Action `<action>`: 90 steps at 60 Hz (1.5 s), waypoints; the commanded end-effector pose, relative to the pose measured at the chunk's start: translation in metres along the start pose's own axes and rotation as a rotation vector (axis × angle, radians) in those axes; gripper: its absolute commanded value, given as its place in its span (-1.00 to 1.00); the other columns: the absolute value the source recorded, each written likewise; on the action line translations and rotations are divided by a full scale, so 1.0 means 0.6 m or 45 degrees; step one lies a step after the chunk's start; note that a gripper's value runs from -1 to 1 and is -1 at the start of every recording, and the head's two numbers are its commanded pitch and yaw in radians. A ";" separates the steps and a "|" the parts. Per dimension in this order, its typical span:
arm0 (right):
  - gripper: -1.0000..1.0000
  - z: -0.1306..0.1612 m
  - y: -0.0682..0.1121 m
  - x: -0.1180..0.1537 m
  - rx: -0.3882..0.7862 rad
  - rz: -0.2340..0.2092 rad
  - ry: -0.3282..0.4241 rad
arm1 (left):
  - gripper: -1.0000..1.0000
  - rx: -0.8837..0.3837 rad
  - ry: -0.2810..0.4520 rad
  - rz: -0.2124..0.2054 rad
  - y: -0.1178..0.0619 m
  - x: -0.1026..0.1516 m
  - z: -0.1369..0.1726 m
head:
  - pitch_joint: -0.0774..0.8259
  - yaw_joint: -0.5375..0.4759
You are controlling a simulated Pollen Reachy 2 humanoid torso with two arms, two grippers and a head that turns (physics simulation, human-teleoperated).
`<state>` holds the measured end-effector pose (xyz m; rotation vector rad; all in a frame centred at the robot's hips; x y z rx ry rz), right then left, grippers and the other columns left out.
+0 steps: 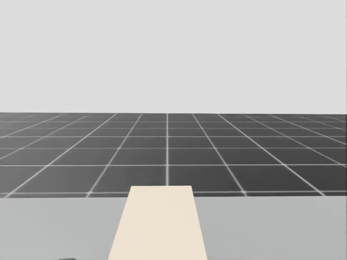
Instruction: Retrieve the object from inside the box.
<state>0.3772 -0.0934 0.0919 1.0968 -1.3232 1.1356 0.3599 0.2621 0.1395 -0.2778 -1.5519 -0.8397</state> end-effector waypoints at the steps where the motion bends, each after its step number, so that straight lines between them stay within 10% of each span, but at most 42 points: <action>1: 1.00 0.058 0.005 0.007 -0.083 0.033 -0.014 | -1.00 0.008 0.001 0.000 0.003 0.000 0.000 | -0.74 0.01; 19: 1.00 0.254 -0.014 0.035 -0.340 0.153 0.010 | -1.00 0.021 -0.015 0.000 0.008 0.000 0.003 | -0.75 0.01; 54: 1.00 0.455 -0.088 0.113 -0.752 0.314 -0.019 | -1.00 0.056 -0.018 0.013 0.020 -0.002 0.010 | -0.76 0.03; 77: 1.00 0.541 -0.122 0.287 -0.990 0.497 -0.136 | -1.00 0.077 -0.024 0.030 0.028 -0.003 0.013 | -0.76 0.04; 90: 1.00 0.565 -0.118 0.413 -1.145 0.758 -0.210 | -1.00 0.083 -0.021 0.034 0.030 -0.005 0.013 | -0.77 0.04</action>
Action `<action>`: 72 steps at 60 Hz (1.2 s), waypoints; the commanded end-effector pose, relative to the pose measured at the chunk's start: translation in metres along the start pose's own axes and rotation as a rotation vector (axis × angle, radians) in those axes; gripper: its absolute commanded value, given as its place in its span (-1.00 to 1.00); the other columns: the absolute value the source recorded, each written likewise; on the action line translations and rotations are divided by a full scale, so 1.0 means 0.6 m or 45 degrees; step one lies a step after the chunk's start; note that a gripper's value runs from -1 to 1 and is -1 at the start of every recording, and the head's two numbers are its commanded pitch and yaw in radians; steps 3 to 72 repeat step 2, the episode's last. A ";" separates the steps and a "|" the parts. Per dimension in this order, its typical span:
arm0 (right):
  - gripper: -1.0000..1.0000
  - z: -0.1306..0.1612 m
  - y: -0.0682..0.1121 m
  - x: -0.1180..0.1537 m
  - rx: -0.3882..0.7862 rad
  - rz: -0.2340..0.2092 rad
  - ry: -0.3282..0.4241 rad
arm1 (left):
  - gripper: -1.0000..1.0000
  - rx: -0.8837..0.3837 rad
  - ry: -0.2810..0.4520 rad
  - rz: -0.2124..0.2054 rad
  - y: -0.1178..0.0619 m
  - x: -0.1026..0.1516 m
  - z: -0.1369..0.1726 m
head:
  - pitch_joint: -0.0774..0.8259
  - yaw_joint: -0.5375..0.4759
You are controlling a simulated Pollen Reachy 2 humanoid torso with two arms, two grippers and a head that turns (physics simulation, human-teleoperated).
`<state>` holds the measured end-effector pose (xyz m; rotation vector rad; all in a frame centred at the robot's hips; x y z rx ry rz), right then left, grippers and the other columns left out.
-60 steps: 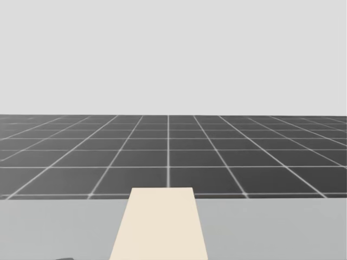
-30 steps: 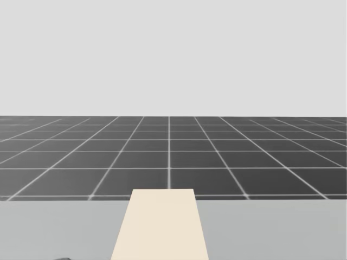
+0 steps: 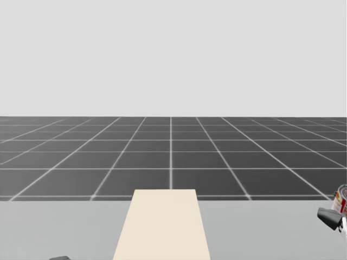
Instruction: Retrieve the object from inside the box.
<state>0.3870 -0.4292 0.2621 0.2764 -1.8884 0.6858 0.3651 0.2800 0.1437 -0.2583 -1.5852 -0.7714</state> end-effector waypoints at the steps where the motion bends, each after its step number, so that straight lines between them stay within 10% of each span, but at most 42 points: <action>1: 1.00 -0.022 -0.061 0.113 -0.130 0.193 -0.176 | -1.00 0.004 0.001 0.005 0.001 -0.001 0.000 | -0.77 0.04; 72: 1.00 -0.022 -0.064 0.134 -0.147 0.213 -0.212 | -1.00 0.004 0.000 0.005 0.001 -0.001 0.000 | -0.77 0.05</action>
